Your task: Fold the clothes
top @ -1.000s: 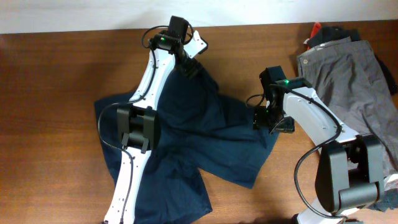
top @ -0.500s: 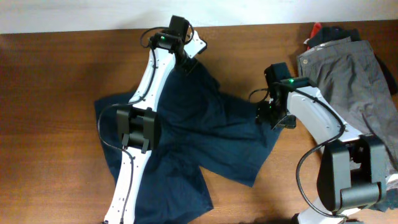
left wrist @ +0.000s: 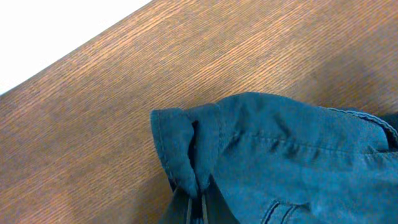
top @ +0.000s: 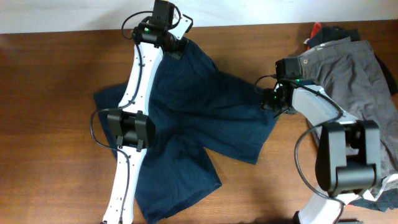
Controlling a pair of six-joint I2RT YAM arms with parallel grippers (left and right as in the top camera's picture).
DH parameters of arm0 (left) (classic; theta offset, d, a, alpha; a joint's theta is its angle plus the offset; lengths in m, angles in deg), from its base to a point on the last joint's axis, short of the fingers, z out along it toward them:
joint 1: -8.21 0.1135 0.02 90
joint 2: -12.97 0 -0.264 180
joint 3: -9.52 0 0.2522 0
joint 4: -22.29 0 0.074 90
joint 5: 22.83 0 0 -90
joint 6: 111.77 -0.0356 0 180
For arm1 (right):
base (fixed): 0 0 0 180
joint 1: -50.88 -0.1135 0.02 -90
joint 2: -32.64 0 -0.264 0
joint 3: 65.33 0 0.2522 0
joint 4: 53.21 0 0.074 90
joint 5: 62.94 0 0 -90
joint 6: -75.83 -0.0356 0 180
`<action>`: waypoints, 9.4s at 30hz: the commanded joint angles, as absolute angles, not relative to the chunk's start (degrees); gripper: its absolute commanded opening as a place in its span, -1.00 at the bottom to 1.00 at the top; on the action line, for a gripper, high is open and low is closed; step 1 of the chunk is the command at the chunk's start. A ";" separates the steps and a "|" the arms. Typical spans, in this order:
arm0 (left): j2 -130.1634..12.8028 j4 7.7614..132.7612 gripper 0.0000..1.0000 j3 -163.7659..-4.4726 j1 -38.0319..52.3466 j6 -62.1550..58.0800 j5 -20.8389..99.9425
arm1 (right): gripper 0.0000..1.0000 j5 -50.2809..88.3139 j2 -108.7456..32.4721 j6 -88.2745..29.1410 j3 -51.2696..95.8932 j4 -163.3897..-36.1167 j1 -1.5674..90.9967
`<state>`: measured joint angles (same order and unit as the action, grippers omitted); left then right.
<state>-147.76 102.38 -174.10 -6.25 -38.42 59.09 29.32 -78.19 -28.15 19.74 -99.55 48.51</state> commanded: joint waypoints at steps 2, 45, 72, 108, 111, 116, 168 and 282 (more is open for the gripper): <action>-148.04 102.27 -0.99 -175.09 -5.95 -35.51 62.48 | 0.18 29.21 -82.85 -27.95 19.20 -96.46 48.70; -122.27 132.76 0.90 -183.37 9.00 -26.53 62.17 | 0.70 12.62 -79.74 -19.32 74.34 -159.32 34.43; -120.85 128.98 0.93 -168.55 16.15 -26.57 66.35 | 0.90 24.19 -72.70 -27.97 23.04 -131.85 7.66; -121.16 125.02 0.93 -160.60 13.18 -28.85 66.33 | -0.92 11.46 -68.31 -20.34 14.98 -133.97 47.61; -121.16 124.96 0.93 -160.60 13.18 -29.19 66.33 | -0.92 12.65 -68.31 -20.36 14.98 -133.58 52.51; -121.18 123.28 0.92 -160.60 13.11 -32.93 61.69 | -0.92 12.73 -68.31 -18.77 15.37 -134.12 59.65; -151.17 93.83 -0.99 -165.32 -0.04 -28.08 54.24 | 0.80 12.23 -58.63 -15.27 31.57 -138.98 49.01; -90.21 81.07 -0.99 -62.24 9.42 -17.44 65.02 | -0.35 29.63 -52.92 -47.40 -11.62 -105.67 19.13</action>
